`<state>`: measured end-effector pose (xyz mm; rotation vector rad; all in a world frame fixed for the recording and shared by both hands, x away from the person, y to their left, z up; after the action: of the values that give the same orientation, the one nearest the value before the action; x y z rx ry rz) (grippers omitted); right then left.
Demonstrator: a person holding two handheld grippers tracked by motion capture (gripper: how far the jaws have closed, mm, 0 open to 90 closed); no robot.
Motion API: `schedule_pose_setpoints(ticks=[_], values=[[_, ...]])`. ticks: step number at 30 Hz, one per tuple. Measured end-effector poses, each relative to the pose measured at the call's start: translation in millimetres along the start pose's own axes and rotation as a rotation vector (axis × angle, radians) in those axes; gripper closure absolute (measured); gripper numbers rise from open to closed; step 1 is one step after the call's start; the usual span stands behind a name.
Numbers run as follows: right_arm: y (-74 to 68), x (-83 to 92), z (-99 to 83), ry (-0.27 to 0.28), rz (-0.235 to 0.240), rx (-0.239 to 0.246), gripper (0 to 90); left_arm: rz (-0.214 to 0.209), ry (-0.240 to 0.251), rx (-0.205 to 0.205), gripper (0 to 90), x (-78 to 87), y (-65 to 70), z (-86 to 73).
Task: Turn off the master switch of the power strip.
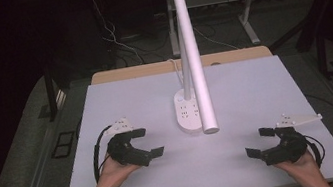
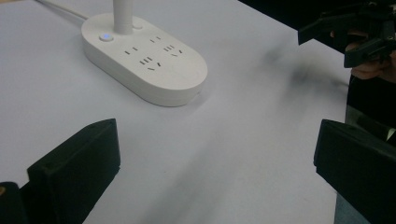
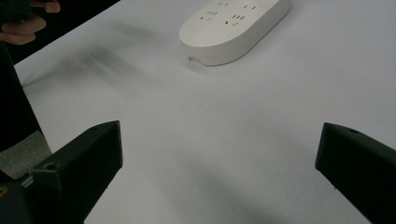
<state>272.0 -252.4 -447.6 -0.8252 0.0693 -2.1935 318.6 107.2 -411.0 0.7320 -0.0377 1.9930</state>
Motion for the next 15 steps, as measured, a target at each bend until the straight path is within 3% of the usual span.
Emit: schedule_pose_setpoints(ticks=[15], values=[[0.3,0.0,-0.4,-0.004,-0.003,0.003,0.0,0.017,-0.028,-0.029,0.0,-4.8,-10.0,22.2]])
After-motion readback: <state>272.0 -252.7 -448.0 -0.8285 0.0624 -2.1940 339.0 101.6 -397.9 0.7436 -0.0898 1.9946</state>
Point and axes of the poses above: each handheld gripper's, and its own axes: x roughly backward along the jaws, z roughly out of its top, y roughly to its right, the point moved 6 cm from there along -x, roughly forward along the jaws, and after that the axes turned 1 degree about x, right-handed, at the moved point
